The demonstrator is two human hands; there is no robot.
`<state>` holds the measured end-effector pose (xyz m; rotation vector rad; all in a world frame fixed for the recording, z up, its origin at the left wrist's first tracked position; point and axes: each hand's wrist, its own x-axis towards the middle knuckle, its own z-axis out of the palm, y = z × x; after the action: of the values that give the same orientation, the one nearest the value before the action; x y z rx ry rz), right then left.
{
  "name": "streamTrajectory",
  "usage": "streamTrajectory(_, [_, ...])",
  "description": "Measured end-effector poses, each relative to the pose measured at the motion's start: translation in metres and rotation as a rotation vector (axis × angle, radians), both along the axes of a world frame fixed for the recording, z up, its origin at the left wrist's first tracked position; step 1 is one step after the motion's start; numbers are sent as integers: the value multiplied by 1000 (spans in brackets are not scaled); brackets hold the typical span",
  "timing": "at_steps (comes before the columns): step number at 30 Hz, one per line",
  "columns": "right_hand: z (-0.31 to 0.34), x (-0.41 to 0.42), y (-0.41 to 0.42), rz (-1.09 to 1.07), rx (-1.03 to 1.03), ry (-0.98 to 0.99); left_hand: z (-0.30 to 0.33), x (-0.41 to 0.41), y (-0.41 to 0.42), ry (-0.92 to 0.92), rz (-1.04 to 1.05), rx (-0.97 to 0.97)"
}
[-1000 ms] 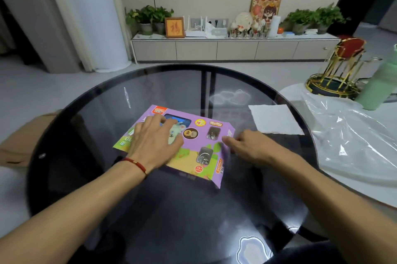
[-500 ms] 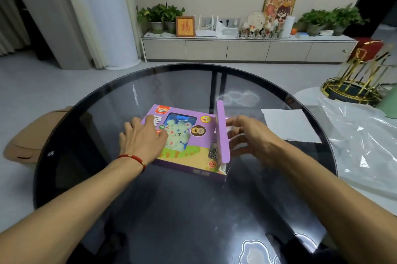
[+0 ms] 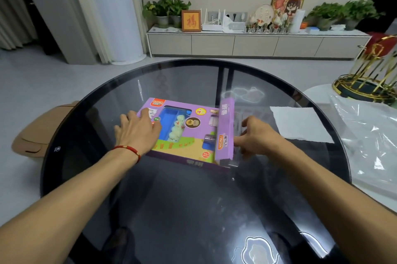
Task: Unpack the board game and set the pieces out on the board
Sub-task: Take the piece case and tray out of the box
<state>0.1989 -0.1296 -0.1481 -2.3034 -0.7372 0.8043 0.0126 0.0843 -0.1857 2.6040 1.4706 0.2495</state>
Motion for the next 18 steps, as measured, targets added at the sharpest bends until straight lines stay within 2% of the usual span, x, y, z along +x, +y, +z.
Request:
streamTrajectory(3, [-1,4,-6,-5,-38,-62,1,-11,24,-10,-7,-30])
streamTrajectory(7, [-2,11,-19,24,-142,-238,-3,-32,64,37,81,-29])
streamTrajectory(11, [-2,13,-27,24,-143,-241,-2,-53,99,49,185,-38])
streamTrajectory(15, [-4,14,-32,32,-150,-322,3,-77,136,74,234,-39])
streamTrajectory(18, [0,15,-34,56,-178,-339,21,-80,148,22,349,-30])
